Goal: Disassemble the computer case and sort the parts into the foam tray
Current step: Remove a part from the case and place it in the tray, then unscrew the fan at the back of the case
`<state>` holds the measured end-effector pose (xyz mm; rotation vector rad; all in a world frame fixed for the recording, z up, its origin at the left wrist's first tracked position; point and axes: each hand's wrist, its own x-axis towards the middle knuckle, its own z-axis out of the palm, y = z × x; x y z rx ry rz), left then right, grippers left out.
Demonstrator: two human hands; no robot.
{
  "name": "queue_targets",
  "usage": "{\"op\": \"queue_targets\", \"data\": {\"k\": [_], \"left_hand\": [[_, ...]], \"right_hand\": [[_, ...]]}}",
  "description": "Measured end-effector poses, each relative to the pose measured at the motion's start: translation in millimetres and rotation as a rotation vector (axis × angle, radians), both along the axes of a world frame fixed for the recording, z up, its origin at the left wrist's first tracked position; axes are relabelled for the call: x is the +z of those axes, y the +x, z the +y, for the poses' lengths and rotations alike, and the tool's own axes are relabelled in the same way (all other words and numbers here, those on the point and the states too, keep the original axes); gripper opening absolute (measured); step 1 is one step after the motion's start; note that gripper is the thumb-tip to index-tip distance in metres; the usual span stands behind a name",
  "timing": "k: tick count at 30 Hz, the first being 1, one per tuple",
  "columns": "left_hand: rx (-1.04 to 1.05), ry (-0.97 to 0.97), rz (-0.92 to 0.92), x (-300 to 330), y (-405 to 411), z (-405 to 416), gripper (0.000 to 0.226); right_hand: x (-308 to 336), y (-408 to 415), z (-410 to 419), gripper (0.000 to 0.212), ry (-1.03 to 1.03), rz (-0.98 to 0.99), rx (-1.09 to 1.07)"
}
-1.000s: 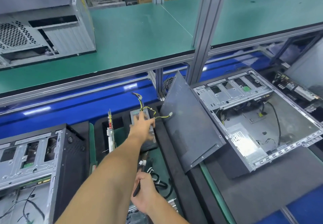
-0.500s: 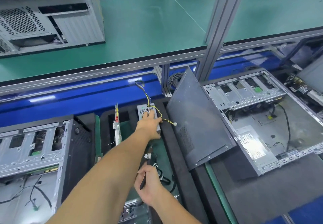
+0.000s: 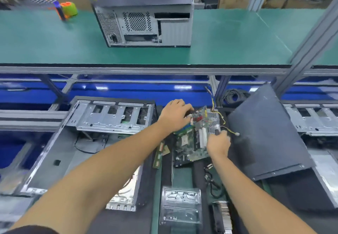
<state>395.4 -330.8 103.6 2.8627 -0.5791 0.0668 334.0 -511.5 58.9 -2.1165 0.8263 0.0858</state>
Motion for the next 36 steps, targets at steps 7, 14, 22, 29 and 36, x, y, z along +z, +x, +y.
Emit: {"op": "queue_targets", "data": {"k": [7, 14, 22, 29, 36], "left_hand": [[0.251, -0.613, 0.221, -3, -77, 96, 0.030], [0.423, -1.472, 0.591, 6, -151, 152, 0.041], [0.412, -1.109, 0.288, 3, -198, 269, 0.027], [-0.044, -0.445, 0.065, -9, -277, 336, 0.026], [-0.538, 0.030, -0.252, -63, -344, 355, 0.027]], "right_hand": [[26, -33, 117, 0.010, 0.143, -0.240, 0.228], [55, -71, 249, 0.025, 0.204, -0.446, 0.645], [42, -127, 298, 0.062, -0.078, -0.397, 0.930], [15, -181, 300, 0.020, -0.055, -0.509, 0.904], [19, -186, 301, 0.026, 0.067, -0.370, 0.939]]}}
